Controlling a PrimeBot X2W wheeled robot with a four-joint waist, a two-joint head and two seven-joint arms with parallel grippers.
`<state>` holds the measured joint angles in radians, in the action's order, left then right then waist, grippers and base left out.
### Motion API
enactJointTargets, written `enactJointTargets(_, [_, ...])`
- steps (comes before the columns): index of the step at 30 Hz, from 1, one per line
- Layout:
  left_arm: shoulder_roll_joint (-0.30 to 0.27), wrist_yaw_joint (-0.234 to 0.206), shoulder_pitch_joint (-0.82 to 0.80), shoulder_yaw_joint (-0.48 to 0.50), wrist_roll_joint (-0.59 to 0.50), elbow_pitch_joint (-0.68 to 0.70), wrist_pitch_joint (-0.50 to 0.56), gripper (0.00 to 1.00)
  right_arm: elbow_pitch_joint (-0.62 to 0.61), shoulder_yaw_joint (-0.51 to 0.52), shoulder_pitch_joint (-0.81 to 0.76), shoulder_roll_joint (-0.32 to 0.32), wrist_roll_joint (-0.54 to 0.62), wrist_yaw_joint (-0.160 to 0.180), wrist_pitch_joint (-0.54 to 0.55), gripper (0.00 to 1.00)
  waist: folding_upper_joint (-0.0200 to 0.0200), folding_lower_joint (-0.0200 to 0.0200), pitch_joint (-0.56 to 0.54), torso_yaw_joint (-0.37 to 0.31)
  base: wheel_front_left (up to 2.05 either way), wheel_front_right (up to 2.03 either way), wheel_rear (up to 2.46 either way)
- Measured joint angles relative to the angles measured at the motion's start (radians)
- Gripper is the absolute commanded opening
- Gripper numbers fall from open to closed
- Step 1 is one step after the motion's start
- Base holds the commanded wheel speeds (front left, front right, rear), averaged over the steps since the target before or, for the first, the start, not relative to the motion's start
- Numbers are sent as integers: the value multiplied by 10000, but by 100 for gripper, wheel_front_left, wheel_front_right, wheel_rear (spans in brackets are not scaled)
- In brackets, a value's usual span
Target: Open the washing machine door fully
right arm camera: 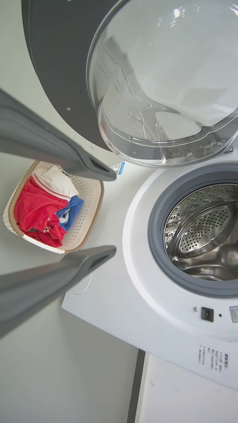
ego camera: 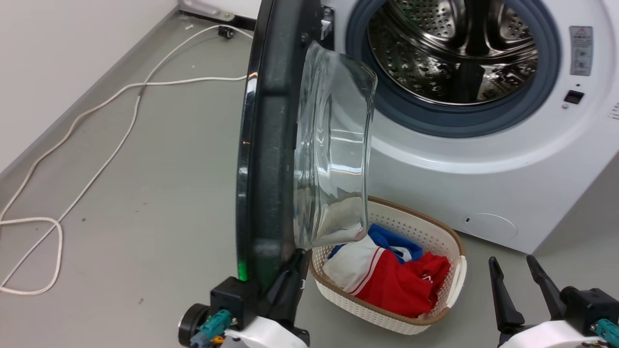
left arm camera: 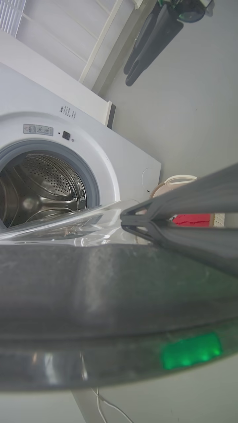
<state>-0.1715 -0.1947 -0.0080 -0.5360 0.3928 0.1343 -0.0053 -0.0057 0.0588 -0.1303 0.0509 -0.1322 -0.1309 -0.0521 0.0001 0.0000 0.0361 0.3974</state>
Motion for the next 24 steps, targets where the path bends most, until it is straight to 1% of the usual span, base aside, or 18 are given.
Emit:
enactJointTargets(3, [-50,-100,32,339,174,-27,-155,0,-15,19,28,0,2,0,2,100,0,0,62,267,0,0,0])
enactJointTargets(6, [-224,-190,39,754,313,-121,-293,0,-10,10,67,-2,6,2,8,100,0,0,124,477,0,0,0])
enactJointTargets(10, [-520,-255,84,1398,642,-295,-510,0,-25,-50,194,-2,27,0,12,100,-1,0,252,570,0,0,0])
enactJointTargets(18, [-1114,-349,107,2713,1174,-849,-1014,0,-150,-125,400,-2,151,2,136,100,0,0,710,401,0,0,0])
enactJointTargets(24, [-1597,-146,-200,3607,1730,-1536,-1216,0,-288,-119,550,-2,314,0,265,100,0,1,1139,86,0,0,0])
